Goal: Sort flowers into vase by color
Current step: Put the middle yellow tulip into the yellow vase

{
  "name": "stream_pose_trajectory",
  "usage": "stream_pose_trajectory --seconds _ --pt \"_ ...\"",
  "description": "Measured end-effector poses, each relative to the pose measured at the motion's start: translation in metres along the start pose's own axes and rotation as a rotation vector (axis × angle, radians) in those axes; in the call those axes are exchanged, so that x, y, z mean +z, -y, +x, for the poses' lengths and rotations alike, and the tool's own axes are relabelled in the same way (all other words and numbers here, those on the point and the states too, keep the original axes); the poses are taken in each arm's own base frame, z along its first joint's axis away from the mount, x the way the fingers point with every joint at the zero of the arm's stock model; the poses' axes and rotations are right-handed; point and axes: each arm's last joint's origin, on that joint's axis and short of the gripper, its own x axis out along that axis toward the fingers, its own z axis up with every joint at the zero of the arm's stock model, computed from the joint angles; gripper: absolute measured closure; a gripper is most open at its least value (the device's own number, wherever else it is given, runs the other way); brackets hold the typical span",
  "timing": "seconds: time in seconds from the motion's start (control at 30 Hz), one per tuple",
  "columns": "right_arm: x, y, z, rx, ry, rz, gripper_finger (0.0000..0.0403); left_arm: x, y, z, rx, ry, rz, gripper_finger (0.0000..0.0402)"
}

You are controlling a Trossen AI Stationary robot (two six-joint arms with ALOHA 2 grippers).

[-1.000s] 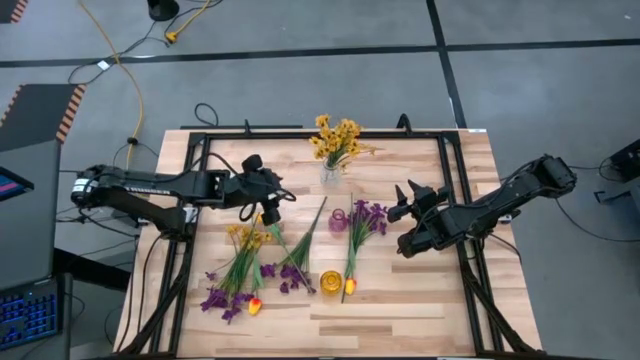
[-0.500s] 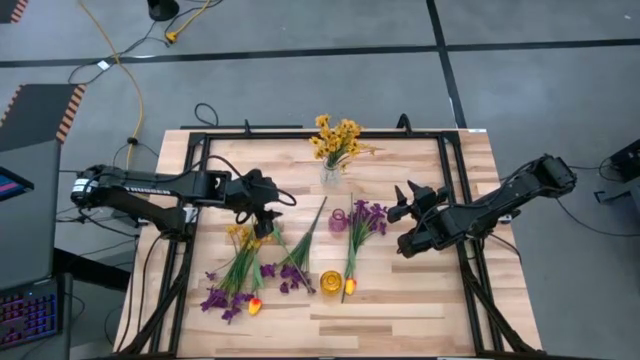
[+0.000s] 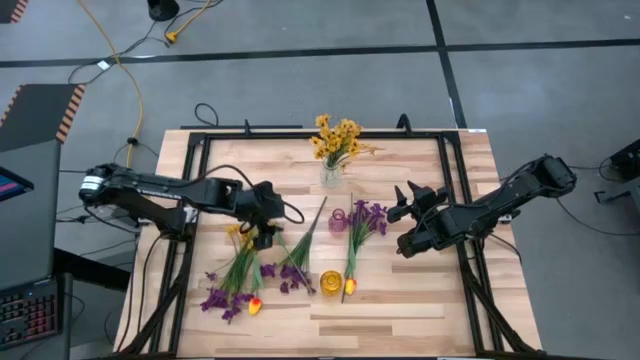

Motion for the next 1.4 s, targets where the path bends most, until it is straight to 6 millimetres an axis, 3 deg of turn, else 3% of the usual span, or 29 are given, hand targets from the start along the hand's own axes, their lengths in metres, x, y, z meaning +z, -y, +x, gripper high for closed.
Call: stream_pose_trajectory --seconds 0.17,0.47,0.63,0.87,1.2,1.4 --pt "0.0 0.0 0.0 0.002 0.0 0.007 0.0184 -0.002 0.003 0.017 -0.008 -0.068 -0.158 0.0214" --pt "0.0 -0.002 0.0 0.007 0.001 0.03 0.0184 -0.005 0.0 0.02 0.016 -0.124 -0.834 0.0223" --pt "0.001 -0.005 0.0 0.016 0.002 0.064 0.0184 -0.006 0.001 0.024 0.026 -0.147 -1.078 0.0223" --pt "0.001 -0.006 0.0 0.021 -0.019 0.074 0.0184 -0.01 0.009 0.043 0.089 -0.218 -1.273 0.0223" --pt "0.0 -0.005 0.001 0.021 -0.05 0.072 0.0184 -0.018 0.015 0.082 0.13 -0.358 -1.411 0.0223" --pt "0.0 -0.005 0.002 0.015 -0.049 0.073 0.0184 -0.016 0.014 0.087 0.156 -0.313 -1.446 0.0223"
